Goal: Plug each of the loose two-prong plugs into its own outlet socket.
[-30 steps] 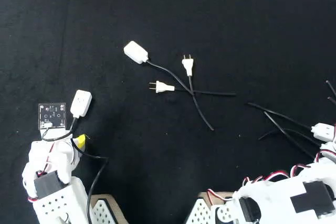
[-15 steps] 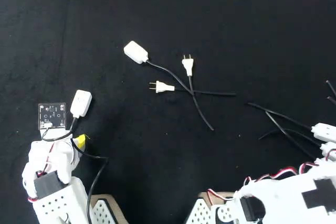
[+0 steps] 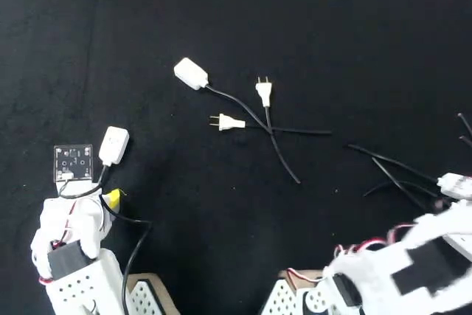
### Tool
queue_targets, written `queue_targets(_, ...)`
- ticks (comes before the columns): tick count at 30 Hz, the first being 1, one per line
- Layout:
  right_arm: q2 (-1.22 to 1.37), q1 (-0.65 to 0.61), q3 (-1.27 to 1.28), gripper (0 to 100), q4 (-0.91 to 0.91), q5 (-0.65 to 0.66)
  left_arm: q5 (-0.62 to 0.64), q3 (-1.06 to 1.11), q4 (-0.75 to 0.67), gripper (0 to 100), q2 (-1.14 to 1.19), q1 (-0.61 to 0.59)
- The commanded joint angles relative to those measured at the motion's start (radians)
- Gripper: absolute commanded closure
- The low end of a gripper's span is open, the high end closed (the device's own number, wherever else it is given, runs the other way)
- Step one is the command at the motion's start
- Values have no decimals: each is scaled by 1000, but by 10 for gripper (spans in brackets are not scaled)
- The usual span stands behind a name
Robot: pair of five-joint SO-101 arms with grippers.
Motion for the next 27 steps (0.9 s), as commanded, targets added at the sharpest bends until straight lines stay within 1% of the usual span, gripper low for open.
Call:
queue_targets(1, -208, -183, 151, 769, 40, -80, -6, -2, -17, 689, -3, 8)
queue_targets(3, -321, -325, 255, 769, 40, -153, -6, -2, -17, 689, -3, 8)
queue_targets(5, -426, -496, 344, 769, 40, -242, -6, -2, -17, 689, -3, 8)
queue_targets(7, -509, -700, 412, 769, 31, -353, -6, -2, -15, 689, -3, 8)
queue_targets(8, -535, -810, 437, 769, 6, -431, -6, -2, -15, 689, -3, 8)
queue_targets(11, -555, -1096, 489, 769, -153, -752, -6, -2, -15, 689, -3, 8)
queue_targets(12, -545, -1166, 509, 769, -241, -830, -6, -2, -15, 689, -3, 8)
queue_targets(13, -532, -1215, 532, 769, -324, -875, -6, -2, -14, 689, -3, 8)
queue_targets(16, -450, -1326, 596, 769, -545, -937, -6, -2, -12, 689, -3, 8)
queue_targets(18, -366, -1363, 613, 769, -640, -957, -6, -2, -12, 689, -3, 8)
queue_targets(20, -257, -1378, 605, 769, -727, -1008, -6, -2, -12, 689, -3, 8)
queue_targets(22, -128, -1386, 584, 769, -832, -1080, -6, -2, -12, 691, -3, 7)
queue_targets(24, 5, -1407, 542, 769, -936, -1183, -6, -2, -12, 692, -3, 7)
queue_targets(27, 182, -1441, 447, 769, -1007, -1335, -6, -2, -12, 693, -3, 7)
